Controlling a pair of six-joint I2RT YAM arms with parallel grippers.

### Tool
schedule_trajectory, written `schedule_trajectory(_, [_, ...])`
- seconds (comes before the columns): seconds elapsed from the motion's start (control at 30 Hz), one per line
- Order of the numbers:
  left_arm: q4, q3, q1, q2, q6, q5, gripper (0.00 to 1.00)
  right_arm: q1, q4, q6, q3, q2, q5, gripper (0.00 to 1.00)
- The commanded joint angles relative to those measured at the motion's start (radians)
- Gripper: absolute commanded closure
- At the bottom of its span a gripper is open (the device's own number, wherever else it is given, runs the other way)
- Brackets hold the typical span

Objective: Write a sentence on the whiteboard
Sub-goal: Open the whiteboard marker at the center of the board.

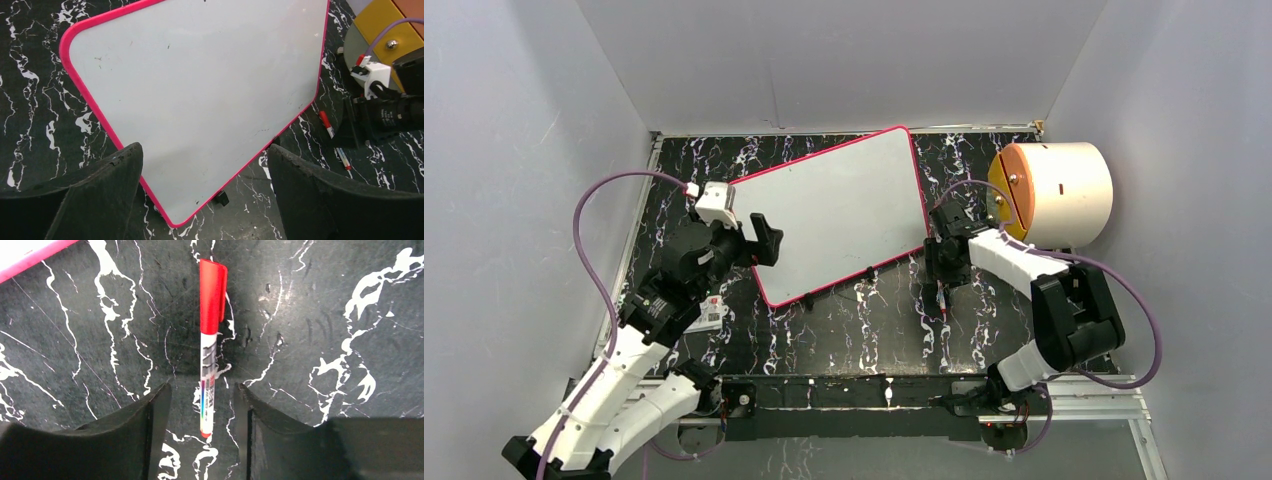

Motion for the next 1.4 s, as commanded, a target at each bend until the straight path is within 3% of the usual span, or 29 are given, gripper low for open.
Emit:
schedule_trajectory(0.0, [0.060, -0.018, 0.079, 0.005, -0.026, 0.156, 0.09, 0.022, 0.049, 0.033, 0.007, 0.032, 0.026, 0.46])
schedule_trajectory(0.3, [0.108, -0.047, 0.150, 0.012, -0.064, 0.317, 0.10, 0.033, 0.071, 0.056, -0.042, 0.079, 0.067, 0.64])
schedule_trajectory(0.63, [0.133, -0.047, 0.150, 0.065, -0.110, 0.451, 0.10, 0.086, 0.067, 0.059, -0.068, 0.004, 0.129, 0.98])
schedule_trajectory(1.03, [0.126, -0.034, 0.150, 0.139, -0.310, 0.562, 0.12, 0.172, 0.206, -0.103, -0.099, -0.285, -0.097, 1.00])
schedule_trajectory(1.37, [0.178, -0.037, 0.105, 0.215, -0.438, 0.622, 0.15, 0.315, 0.295, -0.189, -0.051, -0.338, -0.158, 1.00])
